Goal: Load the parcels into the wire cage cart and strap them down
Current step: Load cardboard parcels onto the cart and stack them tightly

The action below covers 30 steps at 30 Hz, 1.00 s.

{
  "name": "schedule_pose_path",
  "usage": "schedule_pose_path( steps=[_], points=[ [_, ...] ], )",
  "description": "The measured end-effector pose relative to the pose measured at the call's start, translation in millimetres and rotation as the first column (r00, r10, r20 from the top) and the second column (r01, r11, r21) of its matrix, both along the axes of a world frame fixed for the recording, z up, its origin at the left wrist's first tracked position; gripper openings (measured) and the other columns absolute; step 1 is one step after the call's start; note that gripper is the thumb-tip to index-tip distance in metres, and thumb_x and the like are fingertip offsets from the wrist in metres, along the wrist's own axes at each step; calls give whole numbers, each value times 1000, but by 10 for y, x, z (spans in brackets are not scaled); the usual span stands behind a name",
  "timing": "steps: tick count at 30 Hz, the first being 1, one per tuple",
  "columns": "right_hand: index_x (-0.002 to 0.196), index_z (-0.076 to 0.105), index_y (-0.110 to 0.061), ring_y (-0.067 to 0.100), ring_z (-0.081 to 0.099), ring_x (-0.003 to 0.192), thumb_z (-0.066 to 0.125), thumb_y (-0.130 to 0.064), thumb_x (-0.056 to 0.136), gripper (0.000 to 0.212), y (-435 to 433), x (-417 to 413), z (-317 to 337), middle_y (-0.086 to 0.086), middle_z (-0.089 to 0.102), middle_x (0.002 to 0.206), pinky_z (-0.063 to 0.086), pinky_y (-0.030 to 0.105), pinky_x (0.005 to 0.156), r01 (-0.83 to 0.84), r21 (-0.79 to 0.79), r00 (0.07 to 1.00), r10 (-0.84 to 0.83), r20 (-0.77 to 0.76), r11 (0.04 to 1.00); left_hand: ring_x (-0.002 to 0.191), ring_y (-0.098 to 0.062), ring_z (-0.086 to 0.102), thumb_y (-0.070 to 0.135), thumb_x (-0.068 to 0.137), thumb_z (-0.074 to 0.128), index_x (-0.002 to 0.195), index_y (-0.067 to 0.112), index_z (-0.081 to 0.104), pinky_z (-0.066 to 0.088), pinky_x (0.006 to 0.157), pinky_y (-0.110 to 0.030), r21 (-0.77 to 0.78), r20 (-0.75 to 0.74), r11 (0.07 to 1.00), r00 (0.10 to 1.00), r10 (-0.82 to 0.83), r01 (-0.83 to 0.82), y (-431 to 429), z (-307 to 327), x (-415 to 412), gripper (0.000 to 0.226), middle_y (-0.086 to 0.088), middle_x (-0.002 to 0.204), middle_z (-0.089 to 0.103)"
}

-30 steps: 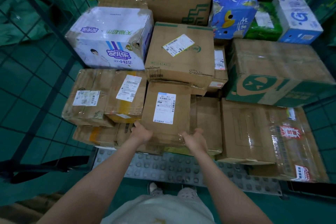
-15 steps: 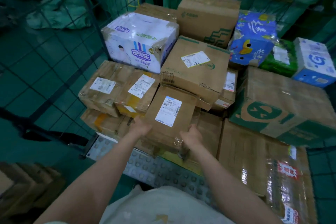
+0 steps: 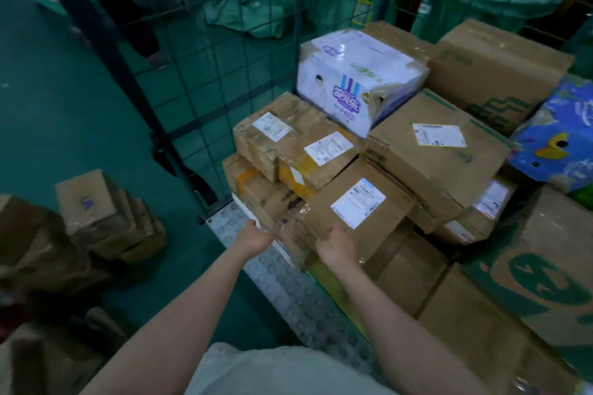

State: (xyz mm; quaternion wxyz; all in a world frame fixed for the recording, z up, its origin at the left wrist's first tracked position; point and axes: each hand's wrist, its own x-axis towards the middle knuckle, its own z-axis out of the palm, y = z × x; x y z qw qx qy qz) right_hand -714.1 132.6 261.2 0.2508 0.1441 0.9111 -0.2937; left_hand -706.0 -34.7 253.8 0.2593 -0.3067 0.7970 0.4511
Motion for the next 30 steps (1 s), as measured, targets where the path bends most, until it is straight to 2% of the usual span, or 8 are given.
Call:
schedule_pose_path(
  steps=[3,11,16,18,21,24,27,30],
  points=[
    [128,46,-10,32,47,120,51,-26,84,47,-268,52,-7,12,50,131,41,43,100,-98,-42,995,98,17,994,130,-28,39,21,94,49,148,6,12,35,98,-27,22,5,999,999,45,-45,-253,12,217,67,-14,148,31],
    [118,47,-10,28,54,105,51,-18,87,32,-1177,353,21,13,54,124,43,29,81,-284,-64,958,286,33,957,114,-28,52,20,91,50,148,7,17,42,88,-29,8,19,968,968,249,-250,-1150,125,1016,67,-15,132,49],
    [139,34,-6,32,45,125,51,-19,90,54,-1904,798,-34,18,40,141,43,31,91,-380,-54,919,384,89,923,123,-27,44,21,94,48,148,7,18,36,92,-28,0,49,937,936,348,-348,-1816,115,1672,64,-13,143,38],
    [136,36,-5,32,44,123,49,-17,90,49,-2146,988,-20,16,39,140,40,29,82,-403,-64,906,408,111,913,115,-25,46,21,95,47,148,7,18,35,86,-27,3,63,923,921,384,-385,-2050,145,1930,63,-13,143,38],
    [111,40,-11,25,48,93,48,-16,89,24,-2610,1281,-14,11,44,110,34,29,64,-453,-88,877,461,138,887,113,-26,50,23,94,49,147,8,22,40,92,-30,2,37,887,887,461,-461,-2506,169,2378,61,-13,138,44],
    [101,35,-13,17,39,62,48,-15,88,19,-3124,1617,-17,2,35,79,29,28,50,-493,-95,851,502,152,865,122,-29,48,28,86,54,136,4,43,39,101,-30,22,32,846,847,531,-532,-2943,161,2890,56,-12,134,50],
    [105,41,-13,15,42,67,49,-16,89,19,-3585,1949,-4,3,44,90,37,27,56,-566,-133,797,582,165,813,117,-28,51,16,92,50,121,0,56,39,101,-33,62,25,782,784,620,-620,-3289,142,3408,34,-11,122,58],
    [114,43,-12,18,46,83,49,-16,91,24,-3937,2193,56,3,46,102,44,33,75,-624,-180,740,649,176,761,117,-40,50,13,93,46,119,-7,56,40,100,-45,53,60,699,701,710,-713,-3515,38,3852,34,-27,123,56]
  ],
)
